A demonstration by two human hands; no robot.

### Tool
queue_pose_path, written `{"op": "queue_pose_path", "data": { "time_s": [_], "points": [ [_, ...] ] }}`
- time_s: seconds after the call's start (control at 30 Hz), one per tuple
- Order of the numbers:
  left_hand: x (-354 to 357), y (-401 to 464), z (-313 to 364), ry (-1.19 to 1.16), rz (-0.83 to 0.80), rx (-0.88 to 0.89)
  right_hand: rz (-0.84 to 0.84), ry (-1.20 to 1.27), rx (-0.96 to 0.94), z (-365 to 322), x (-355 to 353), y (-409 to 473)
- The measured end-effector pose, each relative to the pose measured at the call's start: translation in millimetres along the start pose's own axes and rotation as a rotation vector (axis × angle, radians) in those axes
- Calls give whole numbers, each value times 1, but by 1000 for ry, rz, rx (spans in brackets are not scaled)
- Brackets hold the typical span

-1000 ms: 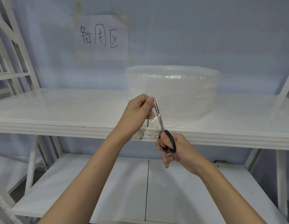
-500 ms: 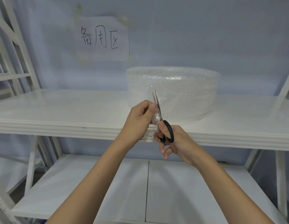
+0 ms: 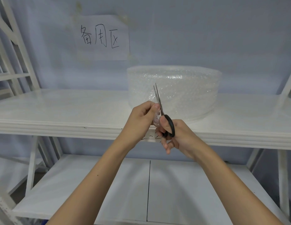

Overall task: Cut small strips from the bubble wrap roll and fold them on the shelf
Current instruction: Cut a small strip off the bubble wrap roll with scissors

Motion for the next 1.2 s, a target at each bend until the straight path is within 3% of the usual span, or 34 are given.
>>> {"op": "queue_pose_path", "data": {
  "time_s": [0.27, 0.63, 0.97, 1.07, 1.2],
  "points": [
    [5, -2, -1, -31, -77, -3, -6, -6, 34, 0, -3, 4],
    [-1, -5, -6, 89, -45, -30, 28, -11, 28, -7, -6, 11],
    [-14, -11, -10, 62, -44, -60, 70, -74, -16, -25, -2, 14],
    [-22, -12, -8, -12, 13, -68, 133, -87, -48, -35, 1, 16],
    [-36, -8, 0, -88, 113, -58, 341, -76, -119, -52, -15, 11]
  ]
}}
Point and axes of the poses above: each hand's wrist, its own y-axis towards the middle knuckle, its own x-axis out of the palm, z = x × y, the point moved 8 cm from there along y, towards the middle knuckle, and after that the axes turned 6 degrees about -z, right-handed, at the moved point
